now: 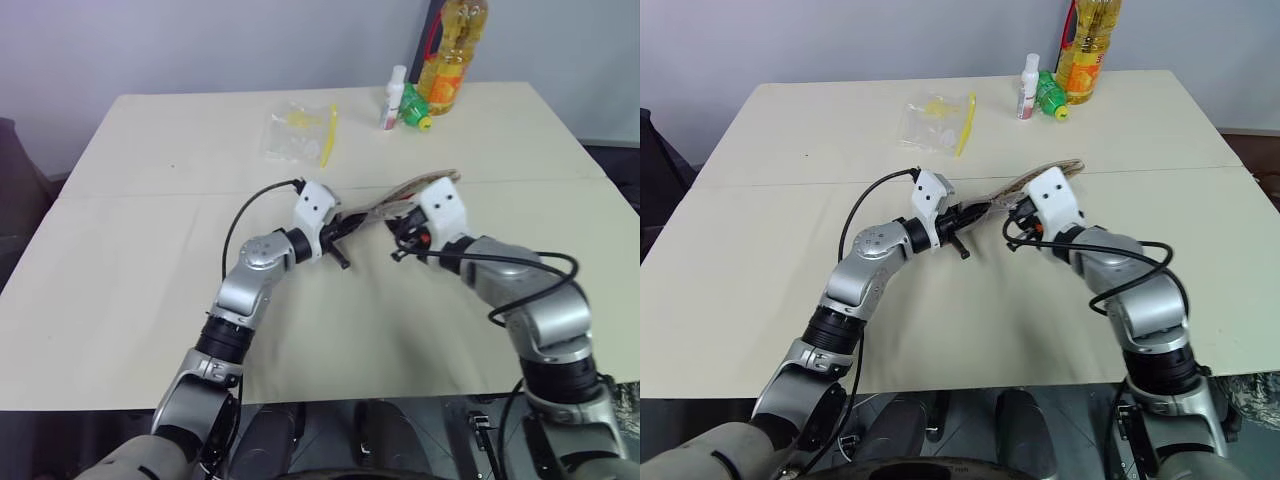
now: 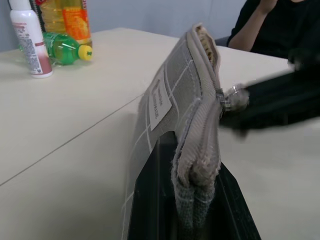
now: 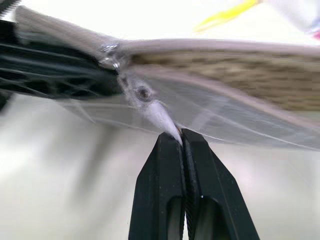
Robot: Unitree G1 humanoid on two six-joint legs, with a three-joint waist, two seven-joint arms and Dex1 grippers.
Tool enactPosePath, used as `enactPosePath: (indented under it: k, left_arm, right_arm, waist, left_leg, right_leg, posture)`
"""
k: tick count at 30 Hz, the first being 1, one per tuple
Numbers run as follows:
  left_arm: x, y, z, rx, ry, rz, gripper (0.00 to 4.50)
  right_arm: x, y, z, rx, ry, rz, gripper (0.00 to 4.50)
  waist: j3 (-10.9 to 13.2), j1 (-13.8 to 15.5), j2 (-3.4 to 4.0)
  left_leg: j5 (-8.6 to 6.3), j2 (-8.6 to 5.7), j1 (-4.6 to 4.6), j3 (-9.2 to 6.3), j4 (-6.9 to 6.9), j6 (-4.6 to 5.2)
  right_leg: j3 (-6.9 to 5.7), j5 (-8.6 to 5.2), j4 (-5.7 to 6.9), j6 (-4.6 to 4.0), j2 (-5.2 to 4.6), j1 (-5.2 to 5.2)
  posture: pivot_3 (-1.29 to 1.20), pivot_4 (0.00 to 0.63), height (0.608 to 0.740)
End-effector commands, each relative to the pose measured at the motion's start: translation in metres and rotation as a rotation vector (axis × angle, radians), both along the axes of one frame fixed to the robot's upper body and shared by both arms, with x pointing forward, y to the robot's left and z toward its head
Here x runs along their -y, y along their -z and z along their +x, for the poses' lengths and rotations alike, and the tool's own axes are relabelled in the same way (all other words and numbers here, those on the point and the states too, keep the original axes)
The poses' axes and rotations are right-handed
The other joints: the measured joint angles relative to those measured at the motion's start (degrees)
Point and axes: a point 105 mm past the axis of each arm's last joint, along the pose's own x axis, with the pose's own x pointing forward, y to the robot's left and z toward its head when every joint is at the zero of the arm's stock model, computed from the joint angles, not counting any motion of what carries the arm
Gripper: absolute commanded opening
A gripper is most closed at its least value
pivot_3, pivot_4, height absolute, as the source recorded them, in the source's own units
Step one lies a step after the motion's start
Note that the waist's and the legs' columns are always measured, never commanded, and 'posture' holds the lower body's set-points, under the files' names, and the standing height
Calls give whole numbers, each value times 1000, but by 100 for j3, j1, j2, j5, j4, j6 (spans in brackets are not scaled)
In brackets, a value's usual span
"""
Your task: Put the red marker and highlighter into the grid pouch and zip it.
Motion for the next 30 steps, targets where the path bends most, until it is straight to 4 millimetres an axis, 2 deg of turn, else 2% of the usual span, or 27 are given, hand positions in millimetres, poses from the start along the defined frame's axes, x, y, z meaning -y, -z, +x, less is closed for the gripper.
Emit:
enactPosePath:
  k: [1,2,4,7,9,12,14,15,16,19,26,30]
  left_arm:
    - [-20,-5,5,45,-48,18,0]
    - [-24,-3,5,43,-53,23,0]
    - [-30,0,5,41,-62,34,0]
    - [-36,3,3,37,-67,41,0]
    - [-39,3,0,16,-51,14,0]
    - [-42,0,-5,-10,-32,-24,1113]
    - [-47,-1,-10,-25,-24,-34,2031]
    - [-53,-1,-14,-40,-23,-36,2619]
    - [-59,1,-18,-57,-25,-35,2634]
    - [-85,7,-26,-108,-68,-14,2634]
    - [-179,30,-34,-159,-370,85,2634]
    - [-207,36,-40,-160,-465,115,2634]
  right_arm:
    - [64,-34,4,116,200,-84,101]
    - [85,-41,5,131,267,-108,101]
    - [111,-47,6,143,351,-140,101]
    - [117,-43,6,128,341,-167,101]
    - [107,-34,3,82,271,-153,101]
    - [97,-19,-1,21,200,-127,1020]
    - [91,-5,-8,-34,146,-131,1956]
    - [92,2,-12,-61,131,-135,2582]
    - [94,9,-16,-82,125,-140,3043]
    - [102,20,-27,-111,116,-146,3043]
    - [107,22,-53,-88,7,-85,3043]
    - [110,27,-49,-78,10,-29,3043]
  waist:
    - [0,3,0]
    - [0,5,0]
    - [0,1,0]
    - [0,-48,0]
    - [0,-69,0]
    - [0,-143,0]
    - [0,-150,0]
    - [0,-144,0]
    - [0,-143,0]
    - [0,-142,1]
    - [1,-139,3]
    - [1,-135,3]
  left_leg:
    - [0,0,0,1,0,0]
    - [0,0,0,1,0,0]
    - [0,0,0,2,1,0]
    - [0,4,3,5,-5,0]
    - [0,5,4,5,-9,1]
    - [0,4,4,5,-8,1]
    - [0,4,4,5,-7,2]
    - [0,4,4,5,-7,2]
    - [0,4,4,5,-7,2]
    - [-1,4,4,5,-8,2]
    - [-2,7,7,4,-7,1]
    - [-3,7,7,5,-7,-1]
  right_leg:
    - [0,0,0,0,-1,1]
    - [0,0,-1,0,-1,2]
    - [0,0,-3,-1,-1,3]
    - [1,0,-2,0,-2,3]
    - [1,0,-1,0,-2,2]
    - [1,0,-1,1,-2,3]
    - [1,0,-1,0,-3,3]
    - [1,0,-1,0,-3,3]
    - [1,0,-1,0,-3,3]
    - [2,-1,-3,0,-5,4]
    - [3,-12,-4,-19,-5,5]
    - [4,-14,-8,-23,-9,8]
  posture:
    - [0,150,740]
    - [0,150,740]
    - [0,150,740]
    - [0,150,740]
    - [0,150,740]
    - [0,150,740]
    - [0,150,740]
    - [0,150,740]
    - [0,150,740]
    - [0,150,740]
    - [0,150,740]
    - [0,150,740]
